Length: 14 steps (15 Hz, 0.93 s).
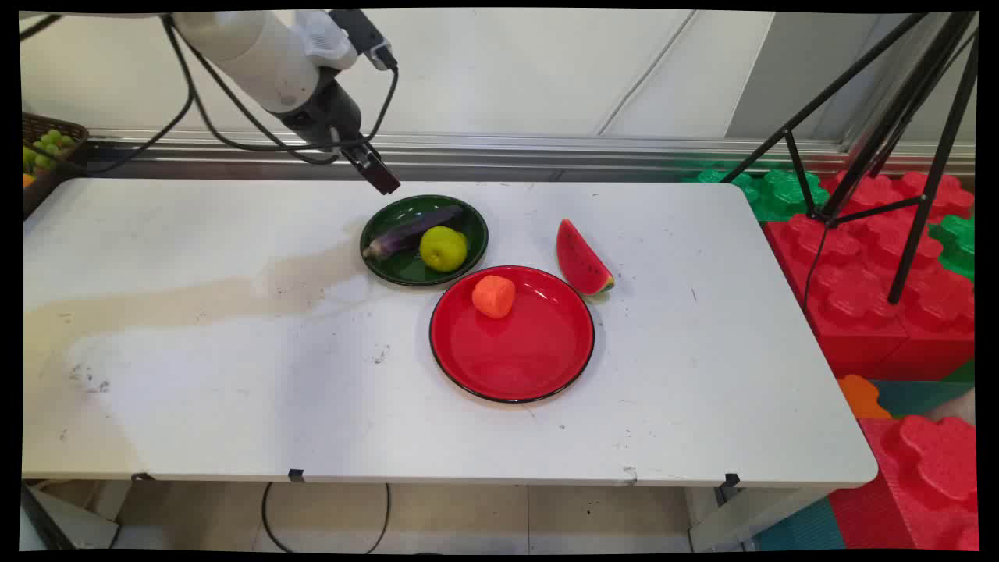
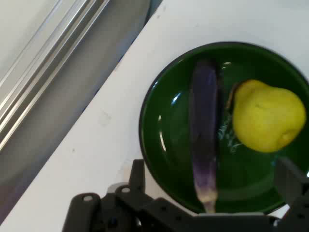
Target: Pick up the eggplant from the green plate
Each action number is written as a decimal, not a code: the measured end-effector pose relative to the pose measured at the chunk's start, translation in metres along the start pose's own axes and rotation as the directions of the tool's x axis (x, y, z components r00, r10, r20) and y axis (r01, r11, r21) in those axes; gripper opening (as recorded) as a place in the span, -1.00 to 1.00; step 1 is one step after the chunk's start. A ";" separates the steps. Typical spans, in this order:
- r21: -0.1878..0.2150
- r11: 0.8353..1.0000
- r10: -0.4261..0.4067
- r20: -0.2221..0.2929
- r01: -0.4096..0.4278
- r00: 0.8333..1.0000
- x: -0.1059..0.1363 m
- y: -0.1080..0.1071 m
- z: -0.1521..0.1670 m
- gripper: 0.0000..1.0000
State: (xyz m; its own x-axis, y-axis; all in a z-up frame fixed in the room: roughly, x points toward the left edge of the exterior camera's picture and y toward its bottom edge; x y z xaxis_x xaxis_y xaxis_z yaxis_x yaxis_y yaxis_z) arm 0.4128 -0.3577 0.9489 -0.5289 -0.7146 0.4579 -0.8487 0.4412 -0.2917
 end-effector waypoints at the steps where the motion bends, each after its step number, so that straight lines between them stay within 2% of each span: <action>1: 0.005 1.000 -0.006 0.012 0.006 1.000 0.002 -0.004 0.008 1.00; 7: 0.002 1.000 -0.026 0.086 0.026 0.996 0.003 -0.016 0.059 1.00; 14: -0.033 0.999 -0.020 0.165 0.026 0.986 -0.008 -0.021 0.119 1.00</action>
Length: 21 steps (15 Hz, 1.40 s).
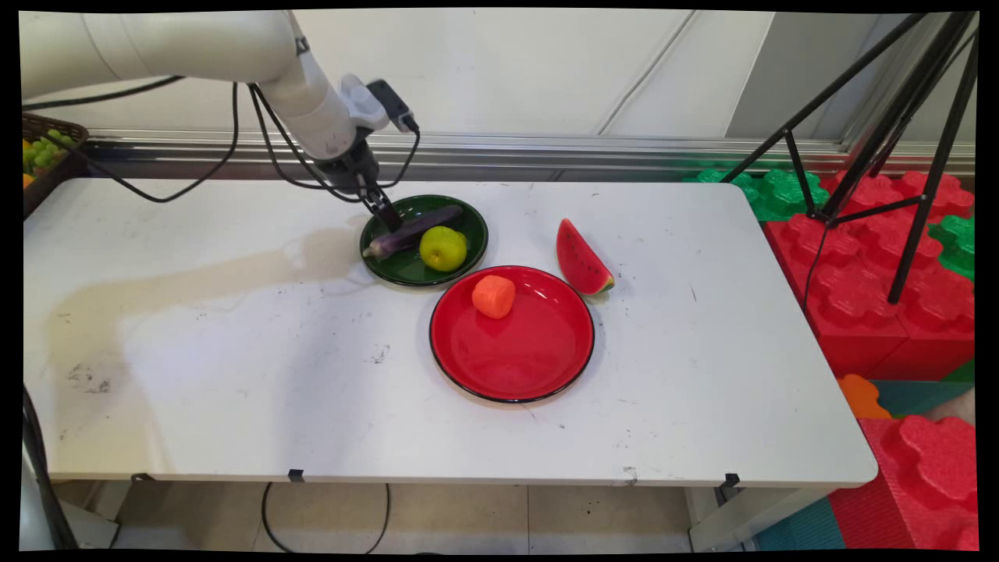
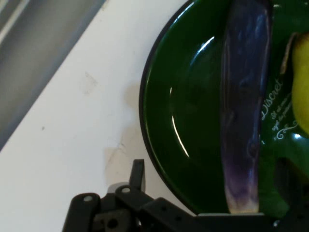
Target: Pick up the eggplant from the green plate, then place the picked object on the table
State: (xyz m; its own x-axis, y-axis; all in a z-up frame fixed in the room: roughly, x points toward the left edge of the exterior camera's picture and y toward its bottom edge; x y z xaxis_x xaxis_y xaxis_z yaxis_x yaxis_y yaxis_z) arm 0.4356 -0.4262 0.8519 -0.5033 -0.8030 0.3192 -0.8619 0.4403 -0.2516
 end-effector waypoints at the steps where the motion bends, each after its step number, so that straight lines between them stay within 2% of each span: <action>1: -0.005 1.000 0.002 0.007 -0.002 1.000 0.000 -0.001 0.008 1.00; 5: -0.030 1.000 0.005 0.019 -0.004 1.000 0.002 -0.001 0.033 1.00; 11: -0.053 0.999 0.007 0.017 -0.006 1.000 0.006 -0.001 0.052 1.00; 12: -0.056 0.998 0.007 0.014 -0.006 1.000 0.006 0.000 0.055 -1.00; 17: -0.065 0.998 0.004 -0.015 -0.005 1.000 0.012 0.002 0.058 -1.00; 21: -0.055 0.998 -0.009 -0.040 0.007 0.999 0.013 0.004 0.044 -1.00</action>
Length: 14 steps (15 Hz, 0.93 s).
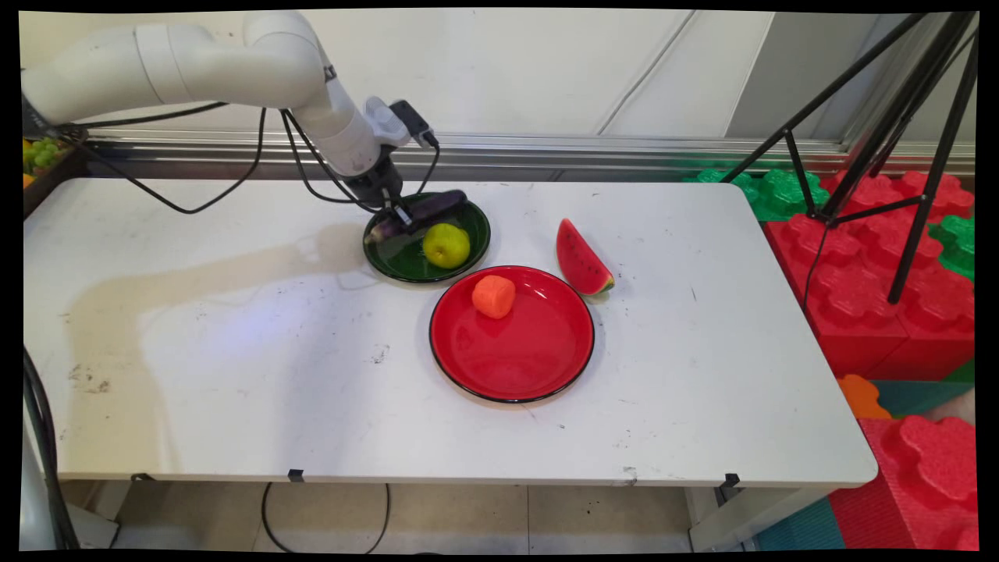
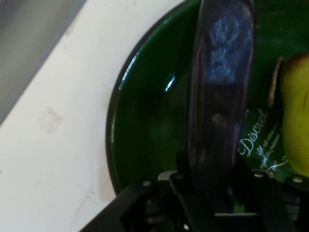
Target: Place the picked object on the table
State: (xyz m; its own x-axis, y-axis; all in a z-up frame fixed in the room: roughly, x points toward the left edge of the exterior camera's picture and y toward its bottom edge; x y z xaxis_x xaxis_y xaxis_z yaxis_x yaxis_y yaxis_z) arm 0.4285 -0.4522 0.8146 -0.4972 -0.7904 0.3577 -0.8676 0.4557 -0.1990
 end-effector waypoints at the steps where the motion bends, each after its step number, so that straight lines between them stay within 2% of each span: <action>1: 0.007 1.000 -0.003 -0.010 0.003 1.000 0.000 0.001 -0.008 -1.00; 5: 0.047 0.999 -0.006 -0.060 0.008 0.998 -0.001 0.003 -0.054 -1.00; 9: 0.083 0.996 -0.009 -0.111 0.019 0.994 -0.014 0.008 -0.108 -1.00; 14: 0.103 0.995 0.004 -0.151 0.012 0.989 -0.044 0.023 -0.166 -1.00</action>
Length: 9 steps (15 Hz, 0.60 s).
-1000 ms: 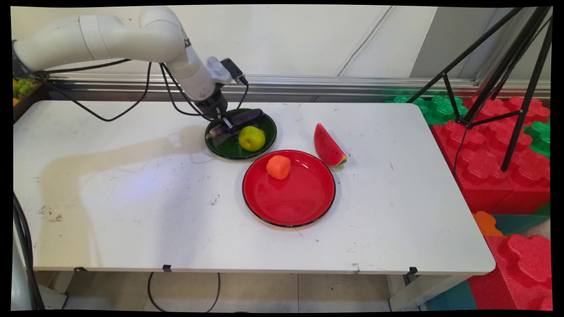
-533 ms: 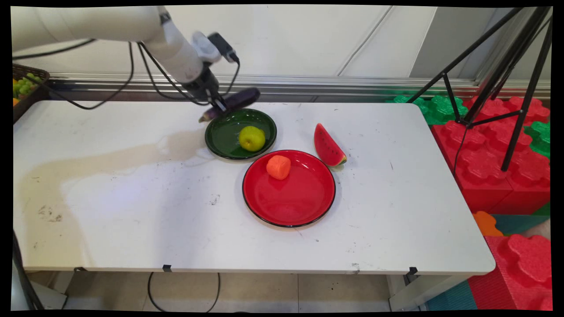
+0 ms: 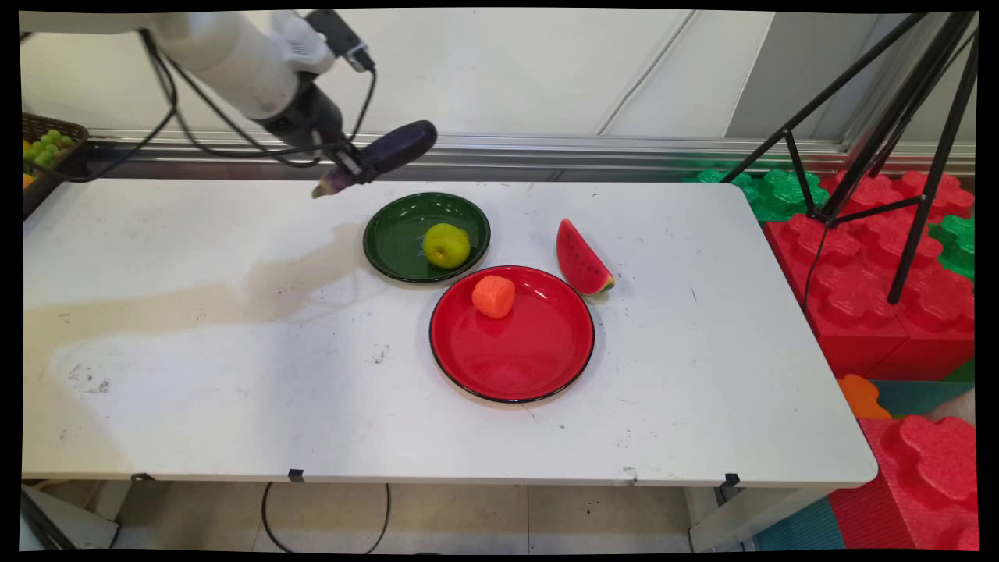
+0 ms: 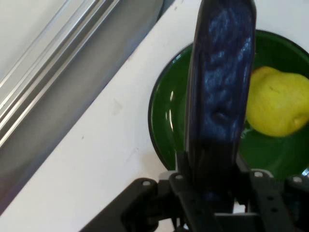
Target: Place the picked object on the table
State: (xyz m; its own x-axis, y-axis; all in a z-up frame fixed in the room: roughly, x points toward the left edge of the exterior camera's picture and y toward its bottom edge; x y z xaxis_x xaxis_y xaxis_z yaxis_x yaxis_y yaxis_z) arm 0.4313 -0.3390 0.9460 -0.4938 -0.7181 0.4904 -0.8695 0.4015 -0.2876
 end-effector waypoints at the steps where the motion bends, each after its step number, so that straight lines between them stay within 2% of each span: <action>1: -0.001 1.000 0.003 -0.001 -0.003 1.000 -0.006 0.003 -0.010 -1.00; 5: -0.020 0.999 0.035 0.025 -0.035 0.999 -0.039 0.019 -0.044 -1.00; 9: -0.044 0.998 0.049 0.075 -0.045 0.996 -0.067 0.039 -0.056 -1.00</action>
State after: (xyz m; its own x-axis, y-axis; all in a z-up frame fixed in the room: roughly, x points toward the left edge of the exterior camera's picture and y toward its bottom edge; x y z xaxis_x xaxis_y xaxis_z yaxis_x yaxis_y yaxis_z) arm 0.4299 -0.2430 0.9478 -0.5334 -0.7384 0.4127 -0.8458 0.4581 -0.2735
